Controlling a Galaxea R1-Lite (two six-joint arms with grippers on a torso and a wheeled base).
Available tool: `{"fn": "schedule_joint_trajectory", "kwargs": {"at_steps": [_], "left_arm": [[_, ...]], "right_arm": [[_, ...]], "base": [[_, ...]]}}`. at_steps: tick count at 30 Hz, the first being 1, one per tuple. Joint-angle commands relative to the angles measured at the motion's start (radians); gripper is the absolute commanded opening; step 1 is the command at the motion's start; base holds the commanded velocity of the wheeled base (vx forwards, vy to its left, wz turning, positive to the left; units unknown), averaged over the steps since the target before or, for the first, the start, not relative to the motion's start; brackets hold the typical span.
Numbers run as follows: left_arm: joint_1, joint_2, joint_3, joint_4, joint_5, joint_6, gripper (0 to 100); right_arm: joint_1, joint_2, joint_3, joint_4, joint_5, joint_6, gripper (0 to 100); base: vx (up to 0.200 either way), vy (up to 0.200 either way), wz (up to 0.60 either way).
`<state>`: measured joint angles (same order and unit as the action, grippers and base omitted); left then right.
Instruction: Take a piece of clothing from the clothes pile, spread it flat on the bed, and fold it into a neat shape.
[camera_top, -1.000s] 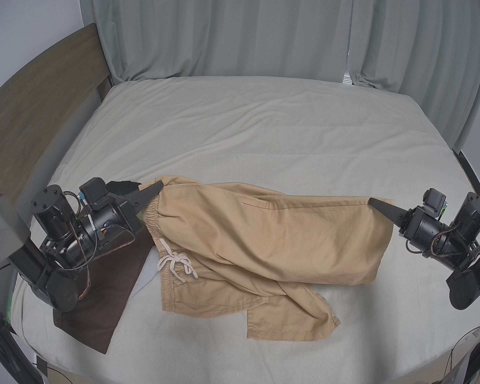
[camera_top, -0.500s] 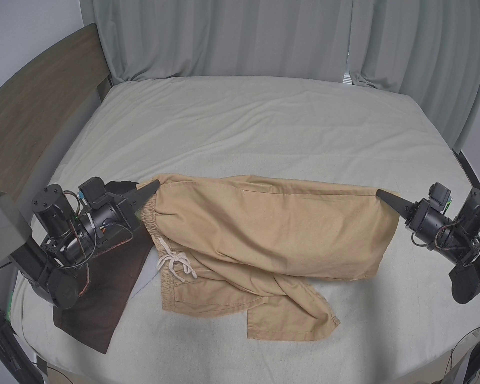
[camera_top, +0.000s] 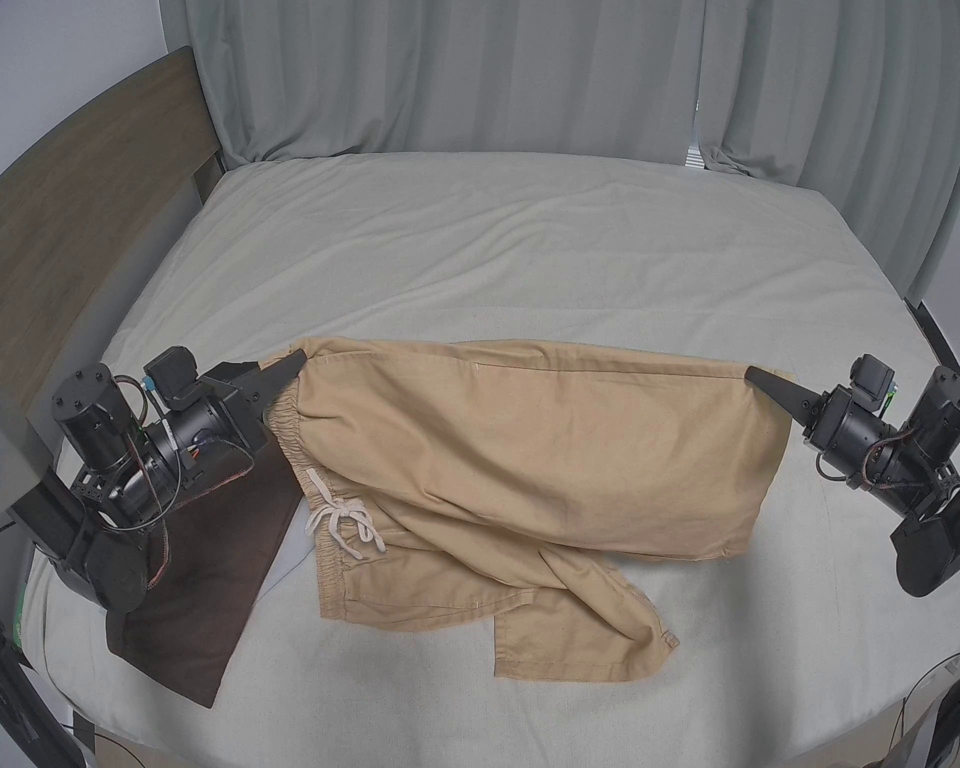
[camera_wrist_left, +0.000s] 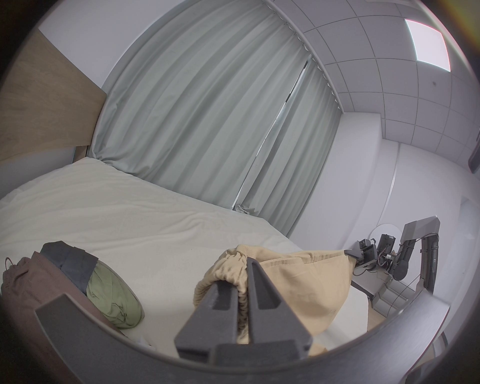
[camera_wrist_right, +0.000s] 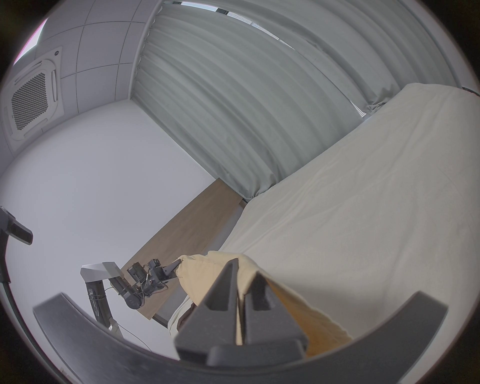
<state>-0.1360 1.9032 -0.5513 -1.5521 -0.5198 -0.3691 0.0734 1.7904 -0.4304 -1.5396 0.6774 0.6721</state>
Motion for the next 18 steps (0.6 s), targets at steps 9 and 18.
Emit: {"fn": "schedule_joint_trajectory", "kwargs": {"at_steps": [9,18], "left_arm": [[0.026,0.005,-0.004,0.000,-0.002,0.001,0],[0.026,0.010,0.004,0.000,-0.002,0.001,0]], "right_arm": [[-0.009,0.061,-0.041,-0.002,-0.001,-0.003,0],[-0.011,0.063,-0.050,-0.002,-0.001,-0.005,0]], "base": [[0.000,0.000,0.00],[0.000,0.000,0.00]]}}
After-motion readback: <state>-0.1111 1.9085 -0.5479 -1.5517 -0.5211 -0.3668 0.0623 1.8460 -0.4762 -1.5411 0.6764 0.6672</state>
